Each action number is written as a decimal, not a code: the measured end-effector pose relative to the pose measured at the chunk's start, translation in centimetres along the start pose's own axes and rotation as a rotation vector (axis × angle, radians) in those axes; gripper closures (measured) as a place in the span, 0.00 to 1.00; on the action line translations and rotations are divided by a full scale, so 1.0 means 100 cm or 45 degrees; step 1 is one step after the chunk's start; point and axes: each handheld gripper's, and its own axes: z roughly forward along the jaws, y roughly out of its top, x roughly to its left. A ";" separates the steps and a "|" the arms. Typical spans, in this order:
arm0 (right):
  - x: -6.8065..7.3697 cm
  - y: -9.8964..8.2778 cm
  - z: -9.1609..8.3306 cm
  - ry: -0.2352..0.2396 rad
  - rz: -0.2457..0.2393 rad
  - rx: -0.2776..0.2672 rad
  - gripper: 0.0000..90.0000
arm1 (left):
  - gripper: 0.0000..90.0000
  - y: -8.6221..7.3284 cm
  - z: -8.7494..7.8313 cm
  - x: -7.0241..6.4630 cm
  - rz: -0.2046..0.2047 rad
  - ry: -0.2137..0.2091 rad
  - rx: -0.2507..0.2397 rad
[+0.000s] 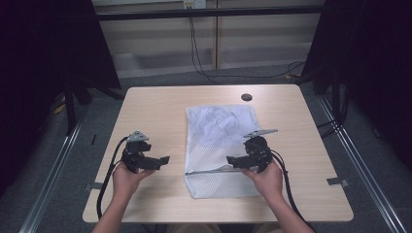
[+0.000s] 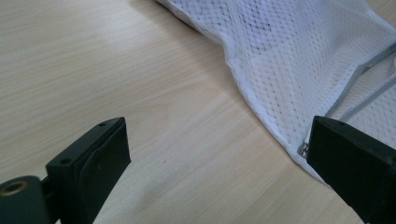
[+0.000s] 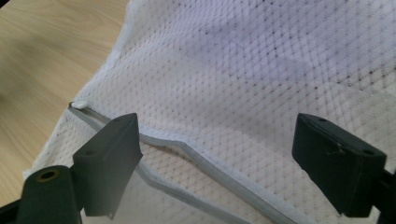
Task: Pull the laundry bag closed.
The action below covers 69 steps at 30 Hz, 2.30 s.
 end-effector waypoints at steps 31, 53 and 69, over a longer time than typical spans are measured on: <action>0.047 0.017 0.046 0.177 0.002 0.136 0.23 | 0.08 0.000 0.000 -0.002 -0.009 -0.007 -0.004; 0.068 0.021 0.069 0.336 0.043 0.121 0.45 | 0.10 -0.001 0.003 -0.005 0.034 -0.027 0.029; 0.077 0.017 0.086 0.421 0.084 0.200 0.60 | 0.12 -0.002 0.006 -0.005 -0.015 -0.041 0.032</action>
